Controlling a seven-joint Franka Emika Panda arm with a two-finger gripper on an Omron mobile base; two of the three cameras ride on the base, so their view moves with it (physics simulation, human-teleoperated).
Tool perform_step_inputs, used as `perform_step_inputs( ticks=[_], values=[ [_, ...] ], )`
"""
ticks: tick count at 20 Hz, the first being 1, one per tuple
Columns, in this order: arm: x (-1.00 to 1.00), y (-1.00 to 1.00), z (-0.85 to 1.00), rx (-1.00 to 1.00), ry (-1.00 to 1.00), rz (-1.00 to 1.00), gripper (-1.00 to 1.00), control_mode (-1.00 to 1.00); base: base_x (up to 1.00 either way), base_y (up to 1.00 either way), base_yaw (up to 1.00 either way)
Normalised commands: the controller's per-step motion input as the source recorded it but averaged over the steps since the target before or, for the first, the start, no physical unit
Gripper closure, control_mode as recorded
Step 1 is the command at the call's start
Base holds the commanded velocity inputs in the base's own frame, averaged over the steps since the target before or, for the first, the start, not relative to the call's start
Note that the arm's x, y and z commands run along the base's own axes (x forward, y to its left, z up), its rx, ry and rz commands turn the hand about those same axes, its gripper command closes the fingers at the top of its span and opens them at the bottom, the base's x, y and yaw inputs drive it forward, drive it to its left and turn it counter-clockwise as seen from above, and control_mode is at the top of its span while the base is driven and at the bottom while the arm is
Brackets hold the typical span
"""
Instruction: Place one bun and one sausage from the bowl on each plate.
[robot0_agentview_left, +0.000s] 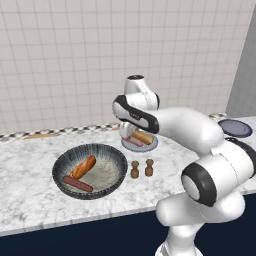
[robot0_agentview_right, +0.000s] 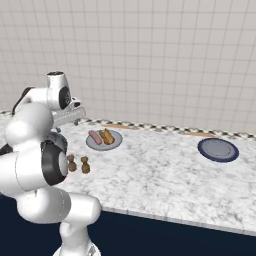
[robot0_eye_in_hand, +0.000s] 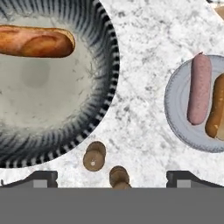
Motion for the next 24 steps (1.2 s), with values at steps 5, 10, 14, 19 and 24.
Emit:
perform_step_inputs(
  ticks=[5, 10, 14, 19, 24],
  values=[
    [-0.56, 1.0, -0.19, 0.09, 0.0, -0.14, -1.0, -1.0, 0.0, 0.0, 0.0],
    [-0.32, 1.0, -0.33, 0.11, 0.11, -0.4, -1.0, -1.0, 0.0, 0.0, 0.0],
    [-0.02, 0.65, -0.15, 0.0, 0.23, -0.28, -1.0, -1.0, 0.0, 0.0, 0.0],
    [0.1, 0.12, -0.08, 0.0, 0.1, -0.04, -1.0, -1.0, 0.0, 0.0, 0.0],
    [0.08, 0.51, -0.49, 0.04, -0.05, -0.24, -1.0, -1.0, 0.0, 0.0, 0.0]
  ],
)
